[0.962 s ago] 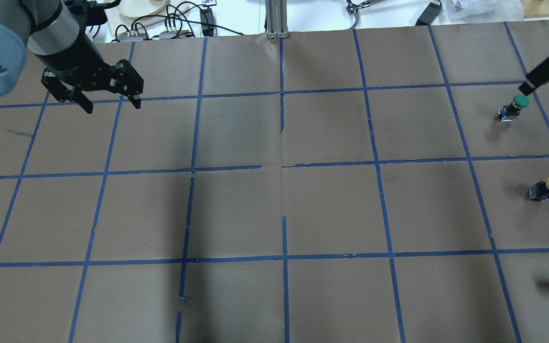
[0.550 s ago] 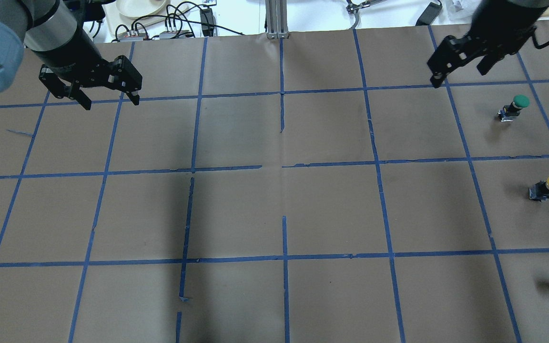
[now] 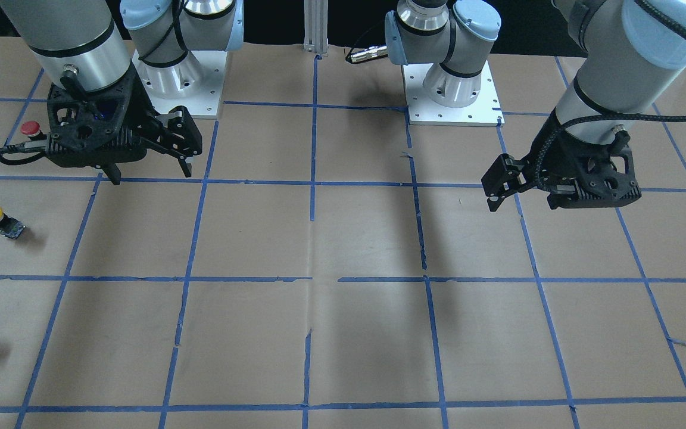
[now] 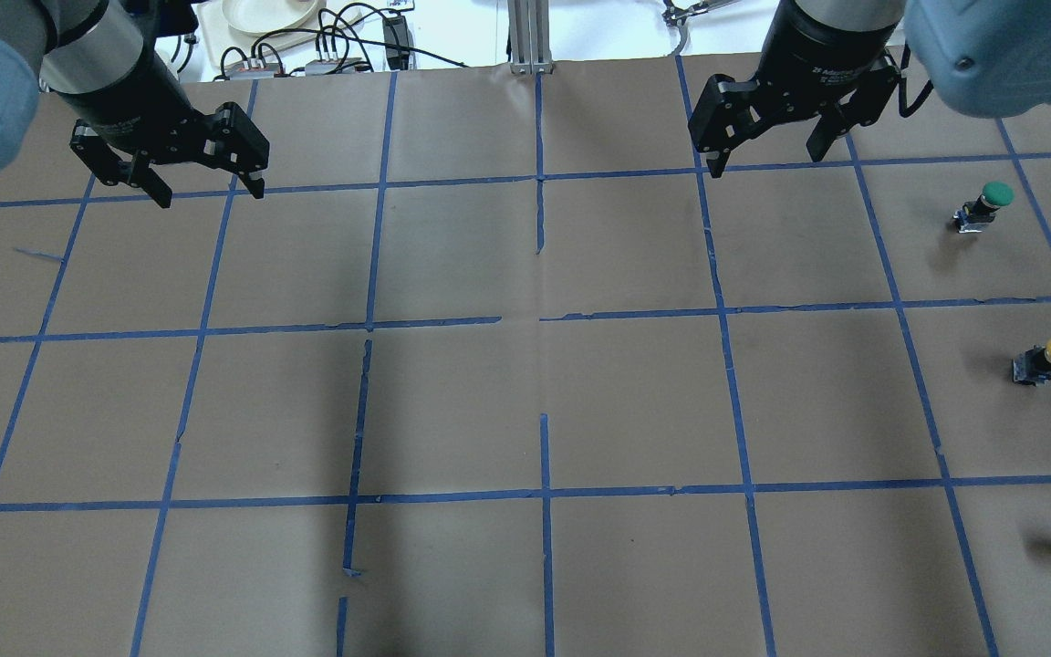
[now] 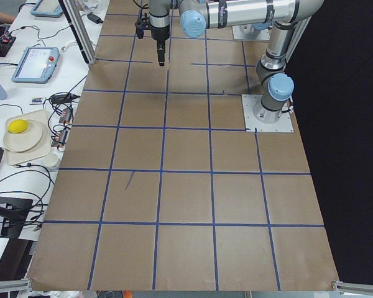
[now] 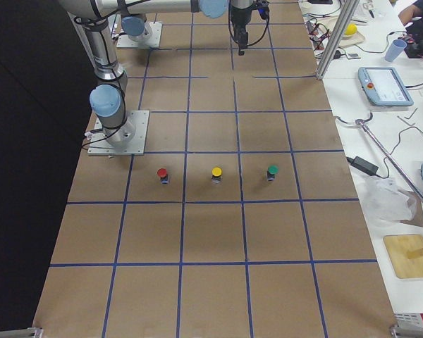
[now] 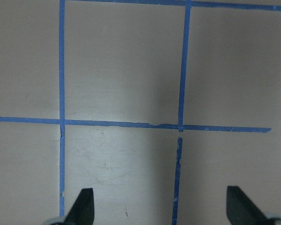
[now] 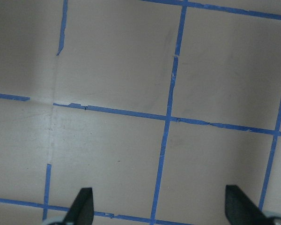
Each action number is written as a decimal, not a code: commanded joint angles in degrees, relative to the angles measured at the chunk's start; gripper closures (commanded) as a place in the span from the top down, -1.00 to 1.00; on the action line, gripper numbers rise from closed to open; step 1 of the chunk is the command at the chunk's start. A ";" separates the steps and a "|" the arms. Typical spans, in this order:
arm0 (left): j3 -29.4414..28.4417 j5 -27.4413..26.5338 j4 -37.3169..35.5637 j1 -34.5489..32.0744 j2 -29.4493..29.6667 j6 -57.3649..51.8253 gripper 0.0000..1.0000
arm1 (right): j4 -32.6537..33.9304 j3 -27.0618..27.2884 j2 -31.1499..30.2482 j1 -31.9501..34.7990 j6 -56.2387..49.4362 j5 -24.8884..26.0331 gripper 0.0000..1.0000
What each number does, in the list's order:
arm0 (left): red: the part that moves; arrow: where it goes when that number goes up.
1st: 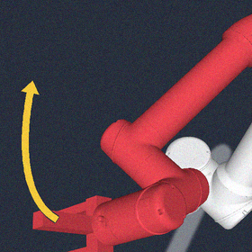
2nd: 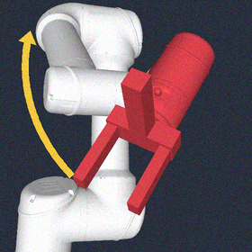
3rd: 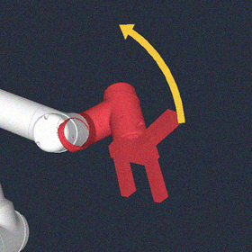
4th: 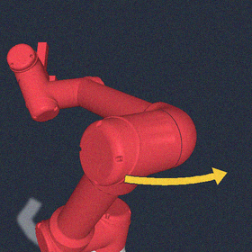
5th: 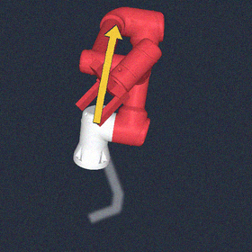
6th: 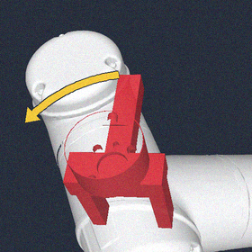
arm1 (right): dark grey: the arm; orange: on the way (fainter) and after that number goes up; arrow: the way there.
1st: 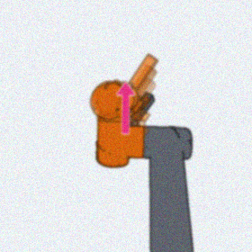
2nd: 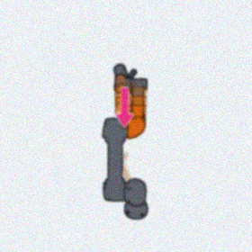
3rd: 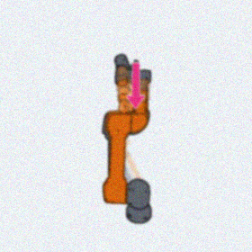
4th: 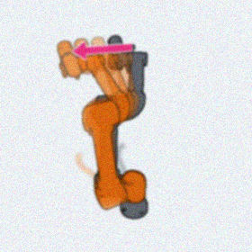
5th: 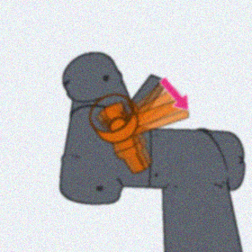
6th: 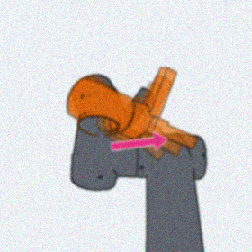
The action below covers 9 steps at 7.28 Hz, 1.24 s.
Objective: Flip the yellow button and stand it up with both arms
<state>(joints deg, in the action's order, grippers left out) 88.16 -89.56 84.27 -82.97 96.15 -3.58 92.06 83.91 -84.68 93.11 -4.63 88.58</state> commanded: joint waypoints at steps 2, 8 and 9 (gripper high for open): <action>-0.01 0.00 0.01 0.01 0.00 -0.02 0.99 | -0.31 0.64 -0.66 0.23 2.78 0.01 0.99; -0.53 0.00 0.80 0.01 0.00 1.56 0.99 | -0.48 0.73 -0.66 0.32 2.78 0.19 1.00; -0.62 -0.09 0.80 0.01 0.00 1.56 0.99 | -0.22 0.73 -0.57 0.32 2.78 0.28 1.00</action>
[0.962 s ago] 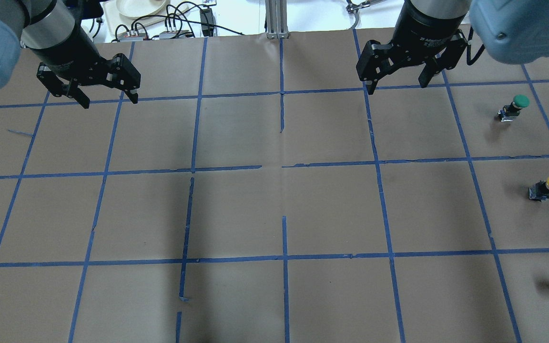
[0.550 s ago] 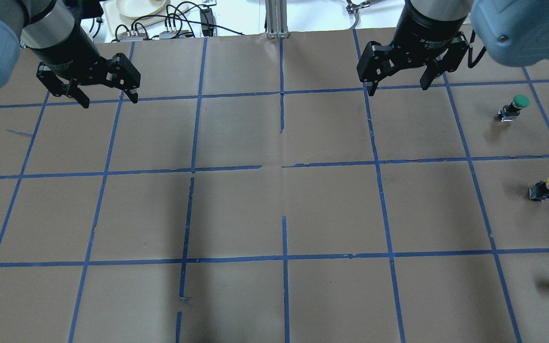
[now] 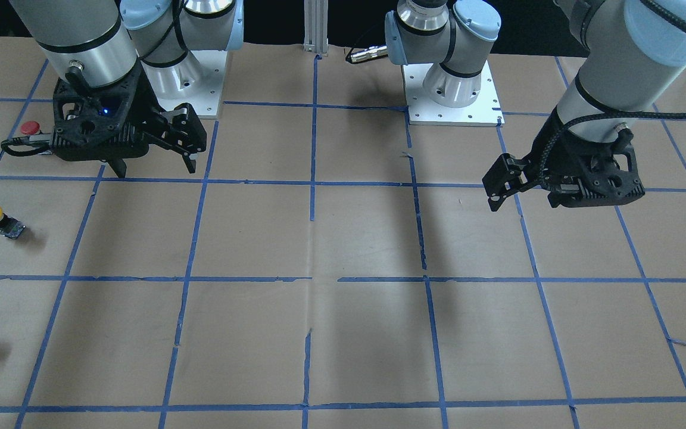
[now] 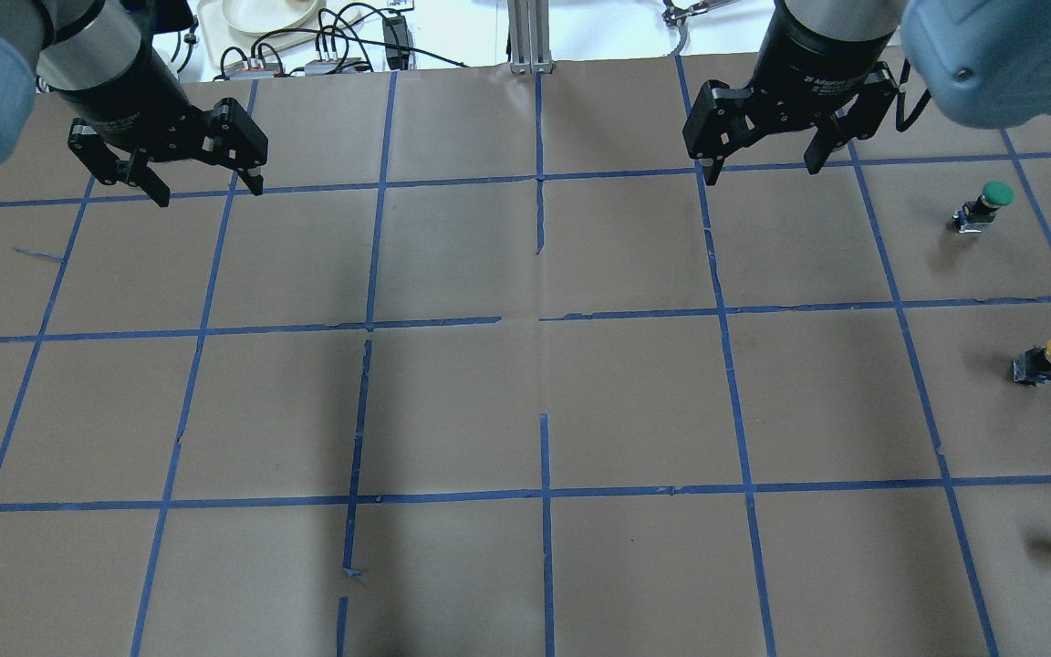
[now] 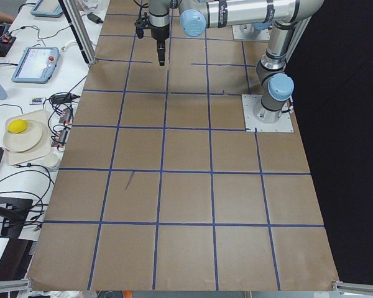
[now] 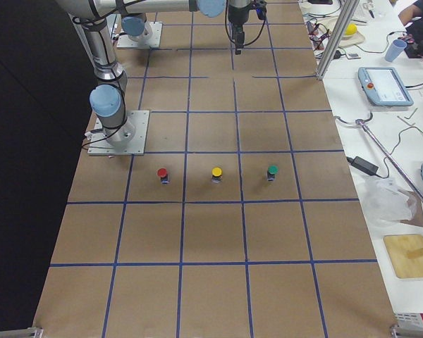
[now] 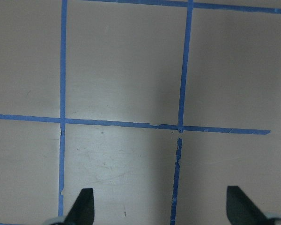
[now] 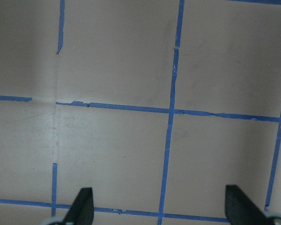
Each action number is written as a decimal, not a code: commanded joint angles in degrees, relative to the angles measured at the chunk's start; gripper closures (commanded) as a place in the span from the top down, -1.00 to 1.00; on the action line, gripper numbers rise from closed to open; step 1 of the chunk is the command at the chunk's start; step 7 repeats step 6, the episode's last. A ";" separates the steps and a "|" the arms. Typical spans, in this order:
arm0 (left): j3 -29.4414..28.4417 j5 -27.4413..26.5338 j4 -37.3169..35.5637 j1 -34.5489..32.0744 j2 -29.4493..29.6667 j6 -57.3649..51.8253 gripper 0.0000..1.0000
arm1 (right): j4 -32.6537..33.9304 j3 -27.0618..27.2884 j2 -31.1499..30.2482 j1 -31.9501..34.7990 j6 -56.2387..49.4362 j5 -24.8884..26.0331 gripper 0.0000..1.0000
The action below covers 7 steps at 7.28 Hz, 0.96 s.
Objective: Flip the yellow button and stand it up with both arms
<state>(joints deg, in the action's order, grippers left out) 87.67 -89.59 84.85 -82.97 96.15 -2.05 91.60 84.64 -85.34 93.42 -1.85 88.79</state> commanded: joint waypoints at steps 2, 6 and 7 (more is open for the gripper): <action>-0.13 0.03 0.40 0.00 0.00 0.11 0.99 | 0.42 -0.09 0.26 0.01 0.00 0.07 1.00; -0.13 0.11 0.32 0.00 0.00 0.20 0.99 | -0.36 -0.09 -0.43 0.01 -0.26 -0.63 1.00; -0.13 0.11 0.32 0.00 0.00 0.20 0.99 | -0.36 -0.09 -0.43 0.01 -0.26 -0.63 1.00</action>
